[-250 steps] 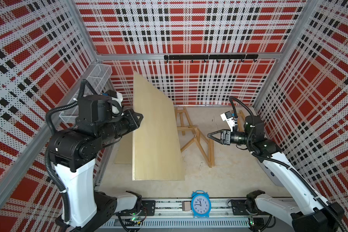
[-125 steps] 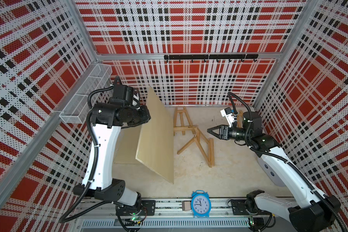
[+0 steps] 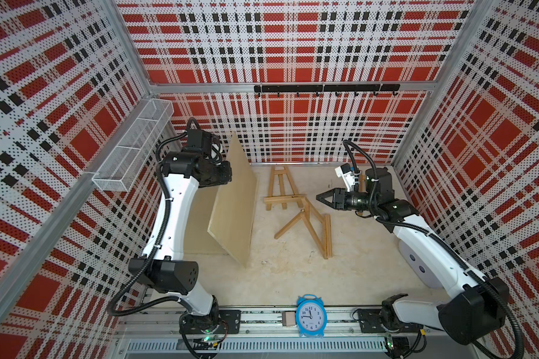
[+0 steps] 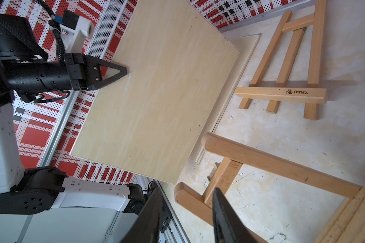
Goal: Disassemble the easel
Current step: Place the drawing board on the drawing board.
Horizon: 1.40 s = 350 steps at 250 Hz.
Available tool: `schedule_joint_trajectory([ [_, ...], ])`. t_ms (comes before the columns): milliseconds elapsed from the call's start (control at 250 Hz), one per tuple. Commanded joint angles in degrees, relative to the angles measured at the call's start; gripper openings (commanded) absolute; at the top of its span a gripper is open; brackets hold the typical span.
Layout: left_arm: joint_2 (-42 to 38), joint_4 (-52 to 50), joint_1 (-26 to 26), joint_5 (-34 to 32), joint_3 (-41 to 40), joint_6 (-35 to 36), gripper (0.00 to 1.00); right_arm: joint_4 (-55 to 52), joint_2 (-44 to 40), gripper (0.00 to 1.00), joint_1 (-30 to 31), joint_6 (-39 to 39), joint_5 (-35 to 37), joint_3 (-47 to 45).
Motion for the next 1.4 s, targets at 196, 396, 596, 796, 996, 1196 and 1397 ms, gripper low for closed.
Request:
schedule_joint_trajectory([
  [196,-4.29,26.76,11.18,17.43,-12.65,-3.59,0.0,4.41,3.61,0.4,0.31,1.89,1.56,2.53],
  [396,-1.28,28.19,15.09,20.73,-15.57,-1.18,0.0,3.44,4.73,0.4,0.42,1.79,2.34,3.69],
  [596,-0.18,26.52,20.09,23.5,-20.34,3.75,0.0,3.14,5.72,0.4,0.42,1.98,3.31,4.4],
  [796,2.44,20.98,22.78,18.44,-22.38,10.85,0.0,3.31,8.04,0.4,1.27,2.38,3.75,6.43],
  [996,7.48,15.45,22.95,8.82,-21.72,16.31,0.0,3.32,11.43,0.4,3.14,2.25,3.94,9.33],
  [1196,9.43,16.46,22.75,-0.16,-22.07,17.27,0.0,1.3,12.82,0.39,4.14,0.72,5.78,11.73],
  [1397,15.3,14.5,22.66,-8.62,-19.73,18.13,0.0,0.42,12.93,0.4,4.18,0.68,7.03,12.22],
])
